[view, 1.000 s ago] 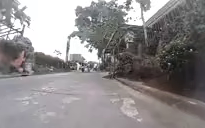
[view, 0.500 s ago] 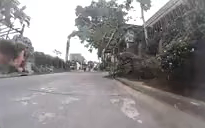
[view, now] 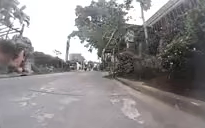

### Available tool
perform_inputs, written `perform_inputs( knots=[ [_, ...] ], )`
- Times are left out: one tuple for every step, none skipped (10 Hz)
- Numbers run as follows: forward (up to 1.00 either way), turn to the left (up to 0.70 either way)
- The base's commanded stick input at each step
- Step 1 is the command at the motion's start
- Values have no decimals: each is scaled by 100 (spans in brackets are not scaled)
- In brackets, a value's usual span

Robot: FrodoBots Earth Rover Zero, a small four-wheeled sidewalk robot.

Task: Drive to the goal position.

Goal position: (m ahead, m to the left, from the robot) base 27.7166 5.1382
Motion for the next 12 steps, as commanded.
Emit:
perform_inputs(
  knots=[
    [11,0],
    [11,0],
    [11,0],
    [11,0],
    [11,0],
    [11,0],
    [11,0],
    [11,0],
    [11,0],
    [11,0],
    [11,0],
    [11,0]
  ],
)
